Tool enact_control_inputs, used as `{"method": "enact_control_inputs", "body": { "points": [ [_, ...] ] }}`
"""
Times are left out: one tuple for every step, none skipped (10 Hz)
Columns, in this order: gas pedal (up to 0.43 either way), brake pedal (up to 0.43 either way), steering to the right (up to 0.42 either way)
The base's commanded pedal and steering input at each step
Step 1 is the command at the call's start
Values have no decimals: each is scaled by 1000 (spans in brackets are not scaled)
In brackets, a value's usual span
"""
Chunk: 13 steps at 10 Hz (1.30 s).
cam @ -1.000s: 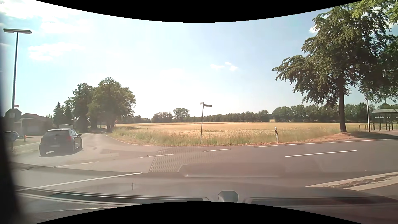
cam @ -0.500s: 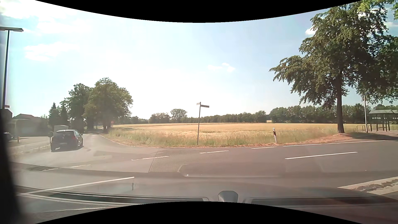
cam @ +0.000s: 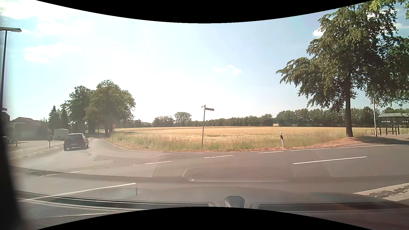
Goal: Follow the waypoints while adhering to traffic rules and regulations
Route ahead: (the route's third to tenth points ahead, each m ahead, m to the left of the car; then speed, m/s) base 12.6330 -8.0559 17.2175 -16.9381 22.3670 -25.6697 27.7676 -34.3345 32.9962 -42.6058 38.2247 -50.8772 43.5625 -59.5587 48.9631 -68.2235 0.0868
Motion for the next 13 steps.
{"method": "enact_control_inputs", "body": {
  "points": [
    [0, 6, 205],
    [0, 6, 205],
    [0, 6, 206],
    [0, 6, 205],
    [0, 6, 207],
    [0, 6, 215],
    [20, 6, 228],
    [28, 6, 240],
    [130, 6, 254],
    [177, 6, 273],
    [209, 6, 287],
    [248, 6, 303],
    [268, 6, 319]
  ]
}}
